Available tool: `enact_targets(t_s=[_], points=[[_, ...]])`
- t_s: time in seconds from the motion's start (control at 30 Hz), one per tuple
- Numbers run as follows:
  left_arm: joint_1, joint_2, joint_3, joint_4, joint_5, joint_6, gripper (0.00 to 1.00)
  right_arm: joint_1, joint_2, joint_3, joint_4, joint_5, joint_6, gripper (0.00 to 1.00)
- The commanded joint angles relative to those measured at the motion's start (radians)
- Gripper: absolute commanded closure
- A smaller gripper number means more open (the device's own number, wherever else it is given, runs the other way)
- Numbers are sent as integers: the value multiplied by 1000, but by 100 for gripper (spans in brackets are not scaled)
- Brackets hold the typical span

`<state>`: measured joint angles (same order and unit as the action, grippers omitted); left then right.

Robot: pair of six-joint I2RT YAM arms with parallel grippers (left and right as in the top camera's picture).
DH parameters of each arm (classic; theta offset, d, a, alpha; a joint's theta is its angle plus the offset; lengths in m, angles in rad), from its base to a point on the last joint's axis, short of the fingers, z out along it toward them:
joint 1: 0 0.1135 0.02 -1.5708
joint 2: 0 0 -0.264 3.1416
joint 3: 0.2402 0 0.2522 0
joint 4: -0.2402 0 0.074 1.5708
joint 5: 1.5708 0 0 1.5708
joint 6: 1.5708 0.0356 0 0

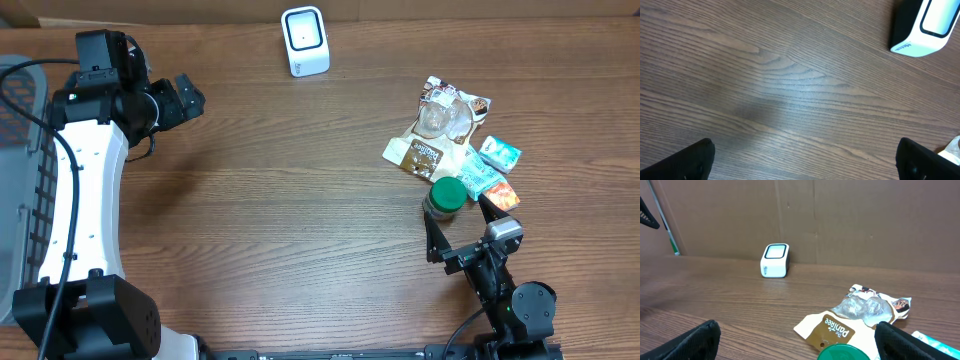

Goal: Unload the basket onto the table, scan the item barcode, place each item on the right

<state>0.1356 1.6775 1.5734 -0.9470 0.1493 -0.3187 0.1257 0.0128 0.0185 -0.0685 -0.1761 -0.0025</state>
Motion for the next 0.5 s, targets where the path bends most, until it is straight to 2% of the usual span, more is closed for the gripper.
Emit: enact_targets(t_s=[0.0,0.23,0.47], points=[[2,3,6,2,-3,-3,0,-3,-10,-10,3,0,3,0],[0,-20,6,2,-12,-2,0,-3,-10,-10,3,0,3,0],[-62,-208,-6,3,-23,-3,0,-3,-10,-10,3,0,3,0]])
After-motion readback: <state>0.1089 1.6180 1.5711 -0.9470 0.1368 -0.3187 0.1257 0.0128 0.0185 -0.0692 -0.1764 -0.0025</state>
